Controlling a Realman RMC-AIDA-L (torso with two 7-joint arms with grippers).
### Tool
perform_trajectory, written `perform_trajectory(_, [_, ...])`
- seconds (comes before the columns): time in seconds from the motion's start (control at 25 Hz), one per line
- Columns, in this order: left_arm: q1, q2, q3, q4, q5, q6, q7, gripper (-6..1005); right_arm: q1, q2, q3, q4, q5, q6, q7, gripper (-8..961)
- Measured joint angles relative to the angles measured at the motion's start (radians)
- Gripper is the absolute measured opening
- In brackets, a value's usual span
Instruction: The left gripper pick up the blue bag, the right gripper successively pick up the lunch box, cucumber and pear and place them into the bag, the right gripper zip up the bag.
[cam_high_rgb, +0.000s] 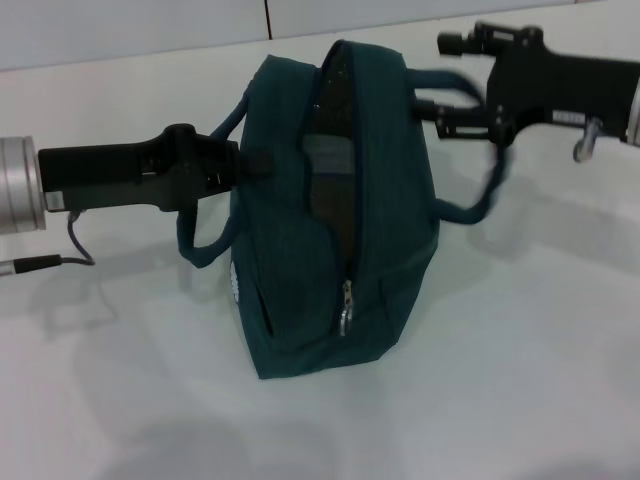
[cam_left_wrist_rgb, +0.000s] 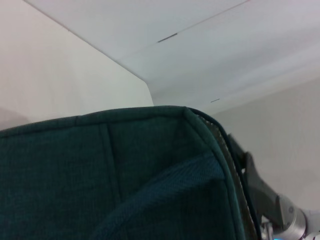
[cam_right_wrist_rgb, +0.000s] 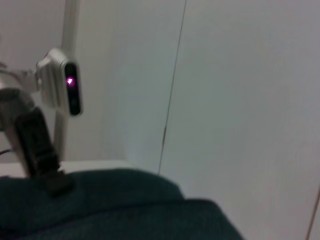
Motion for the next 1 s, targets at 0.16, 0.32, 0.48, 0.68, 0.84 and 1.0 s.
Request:
perform_trajectory(0.16, [0.000, 0.001, 0.001, 0.000, 0.000, -0.005, 0.010, 43, -0.019, -0.001, 0.010, 0.001, -0.038, -0.064, 0.034, 763])
perform_trajectory(0.32, [-0.004, 0.003, 0.001, -0.001, 0.001, -0.008, 0.021, 43, -0.027, 0.005, 0.091, 0.004, -0.024, -0.178, 0.039, 763])
perform_trajectory(0.48, [-0.008, 0.001, 0.001, -0.001, 0.002, -0.013, 0.032, 43, -0.019, 0.005, 0.152, 0.031, 0.027, -0.316, 0.044, 764])
perform_trajectory(0.68, [-0.005, 0.000, -0.002, -0.001, 0.002, -0.026, 0.041, 43, 0.023, -0.005, 0.145, 0.040, 0.031, -0.544, 0.150, 763])
perform_trajectory(0.84, [-0.007, -0.001, -0.001, -0.005, 0.002, -0.034, 0.053, 43, 0.111, -0.008, 0.122, 0.102, -0.141, -0.633, 0.251, 763])
perform_trajectory(1.0, [-0.009, -0.005, -0.003, -0.019, 0.001, -0.042, 0.065, 43, 0.197, -0.008, 0.121, 0.238, -0.287, -0.639, 0.271, 764])
